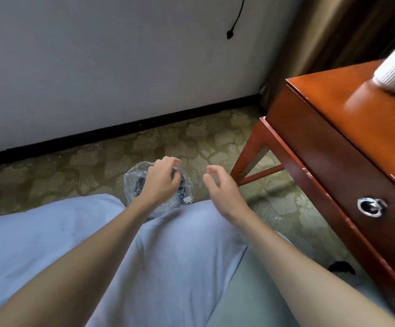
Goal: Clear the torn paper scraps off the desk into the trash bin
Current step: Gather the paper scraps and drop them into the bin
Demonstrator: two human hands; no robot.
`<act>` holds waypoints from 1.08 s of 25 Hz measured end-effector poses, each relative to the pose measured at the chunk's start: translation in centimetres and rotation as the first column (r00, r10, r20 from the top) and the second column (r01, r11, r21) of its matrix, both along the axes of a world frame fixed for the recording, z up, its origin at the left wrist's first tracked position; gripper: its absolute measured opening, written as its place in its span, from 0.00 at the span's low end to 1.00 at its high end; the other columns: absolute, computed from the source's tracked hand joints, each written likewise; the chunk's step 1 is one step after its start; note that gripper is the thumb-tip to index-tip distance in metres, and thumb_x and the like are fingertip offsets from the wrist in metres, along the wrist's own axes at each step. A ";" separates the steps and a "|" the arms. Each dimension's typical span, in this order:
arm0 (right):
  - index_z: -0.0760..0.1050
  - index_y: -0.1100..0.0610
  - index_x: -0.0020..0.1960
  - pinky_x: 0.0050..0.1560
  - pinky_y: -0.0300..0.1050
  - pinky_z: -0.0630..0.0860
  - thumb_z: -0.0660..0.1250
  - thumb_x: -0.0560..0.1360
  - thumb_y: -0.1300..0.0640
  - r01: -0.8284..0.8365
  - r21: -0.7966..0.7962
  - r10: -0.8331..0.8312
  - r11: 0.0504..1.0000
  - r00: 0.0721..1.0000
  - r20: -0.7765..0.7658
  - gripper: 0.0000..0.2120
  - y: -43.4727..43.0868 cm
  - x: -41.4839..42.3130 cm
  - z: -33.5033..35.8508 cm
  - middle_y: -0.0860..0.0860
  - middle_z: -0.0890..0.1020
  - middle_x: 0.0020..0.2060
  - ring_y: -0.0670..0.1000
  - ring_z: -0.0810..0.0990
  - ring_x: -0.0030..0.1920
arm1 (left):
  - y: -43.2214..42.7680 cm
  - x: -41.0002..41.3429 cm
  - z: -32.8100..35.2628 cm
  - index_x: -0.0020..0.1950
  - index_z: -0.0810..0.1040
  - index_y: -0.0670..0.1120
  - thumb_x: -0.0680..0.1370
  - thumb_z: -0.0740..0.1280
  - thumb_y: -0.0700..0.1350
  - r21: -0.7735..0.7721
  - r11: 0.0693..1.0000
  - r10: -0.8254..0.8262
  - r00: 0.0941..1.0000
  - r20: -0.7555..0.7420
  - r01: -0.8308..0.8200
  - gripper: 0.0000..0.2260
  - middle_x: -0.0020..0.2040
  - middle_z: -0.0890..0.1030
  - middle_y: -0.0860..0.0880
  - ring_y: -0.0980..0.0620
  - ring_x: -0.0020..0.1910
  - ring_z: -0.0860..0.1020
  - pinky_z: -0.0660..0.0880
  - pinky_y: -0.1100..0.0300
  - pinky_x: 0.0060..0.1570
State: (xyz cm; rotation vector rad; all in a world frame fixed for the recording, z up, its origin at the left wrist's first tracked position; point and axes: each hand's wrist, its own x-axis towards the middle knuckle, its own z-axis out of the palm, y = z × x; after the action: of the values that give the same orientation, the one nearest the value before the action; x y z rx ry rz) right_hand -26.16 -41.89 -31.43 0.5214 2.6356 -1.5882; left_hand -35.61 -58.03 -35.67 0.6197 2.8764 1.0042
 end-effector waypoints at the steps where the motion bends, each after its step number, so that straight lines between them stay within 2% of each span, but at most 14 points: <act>1: 0.70 0.50 0.69 0.70 0.50 0.66 0.59 0.78 0.45 0.010 0.021 -0.009 1.000 1.000 -0.023 0.21 0.6 0.8 0.7 0.45 0.75 0.66 0.45 0.70 0.68 | 0.8 0.5 1.0 0.60 0.77 0.48 0.78 0.61 0.41 0.002 1.000 -0.020 1.000 -0.016 0.020 0.12 0.56 0.79 0.50 0.47 0.56 0.74 0.70 0.50 0.57; 7: 0.70 0.49 0.68 0.70 0.53 0.66 0.59 0.78 0.45 0.119 0.058 -0.114 0.991 0.989 -0.093 0.19 3.7 5.3 4.1 0.45 0.75 0.65 0.46 0.70 0.67 | 4.6 3.7 6.4 0.59 0.77 0.49 0.74 0.57 0.48 -0.009 0.988 -0.156 0.980 -0.123 0.156 0.17 0.57 0.80 0.52 0.47 0.56 0.75 0.71 0.49 0.56; 11: 0.70 0.51 0.68 0.70 0.52 0.67 0.60 0.80 0.50 0.134 0.102 -0.118 0.986 0.982 -0.147 0.18 5.1 8.1 6.0 0.46 0.75 0.66 0.46 0.70 0.68 | 6.8 6.1 8.7 0.59 0.77 0.49 0.74 0.59 0.46 -0.004 0.974 -0.222 0.958 -0.179 0.225 0.16 0.58 0.79 0.52 0.48 0.57 0.74 0.69 0.51 0.56; 15: 0.68 0.50 0.71 0.70 0.47 0.67 0.59 0.81 0.50 0.105 0.195 -0.070 0.975 0.981 -0.179 0.19 6.2 10.7 8.7 0.46 0.72 0.69 0.45 0.68 0.69 | 8.5 8.3 10.6 0.60 0.77 0.49 0.77 0.62 0.43 -0.034 0.954 -0.296 0.926 -0.233 0.296 0.12 0.59 0.78 0.53 0.50 0.58 0.73 0.67 0.53 0.55; 19: 0.68 0.49 0.71 0.70 0.49 0.68 0.59 0.80 0.50 0.157 0.217 -0.108 0.963 0.969 -0.222 0.19 7.8 13.5 11.0 0.44 0.72 0.69 0.44 0.69 0.69 | 10.3 10.0 13.4 0.61 0.76 0.50 0.78 0.61 0.42 -0.032 0.936 -0.343 0.892 -0.294 0.349 0.13 0.60 0.78 0.53 0.49 0.59 0.72 0.68 0.51 0.57; 24: 0.67 0.49 0.72 0.69 0.43 0.67 0.59 0.81 0.52 0.197 0.309 -0.123 0.930 0.962 -0.244 0.19 9.2 17.4 13.7 0.44 0.71 0.69 0.43 0.68 0.68 | 12.7 12.4 15.7 0.61 0.76 0.50 0.78 0.60 0.43 -0.057 0.912 -0.400 0.851 -0.341 0.406 0.13 0.60 0.78 0.53 0.48 0.59 0.72 0.69 0.50 0.57; 27: 0.65 0.47 0.72 0.68 0.47 0.69 0.59 0.81 0.51 0.222 0.389 -0.128 0.894 0.959 -0.254 0.20 9.8 19.8 15.6 0.44 0.70 0.70 0.45 0.68 0.68 | 14.0 14.0 17.2 0.61 0.76 0.52 0.77 0.60 0.43 -0.055 0.892 -0.435 0.818 -0.376 0.449 0.13 0.60 0.77 0.54 0.50 0.59 0.71 0.68 0.52 0.56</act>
State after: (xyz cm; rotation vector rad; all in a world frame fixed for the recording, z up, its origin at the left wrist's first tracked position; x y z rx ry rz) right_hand -6.33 -32.10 -15.80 0.6459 3.2064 -1.1732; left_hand -21.65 -43.98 -18.47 1.5597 2.7811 0.9430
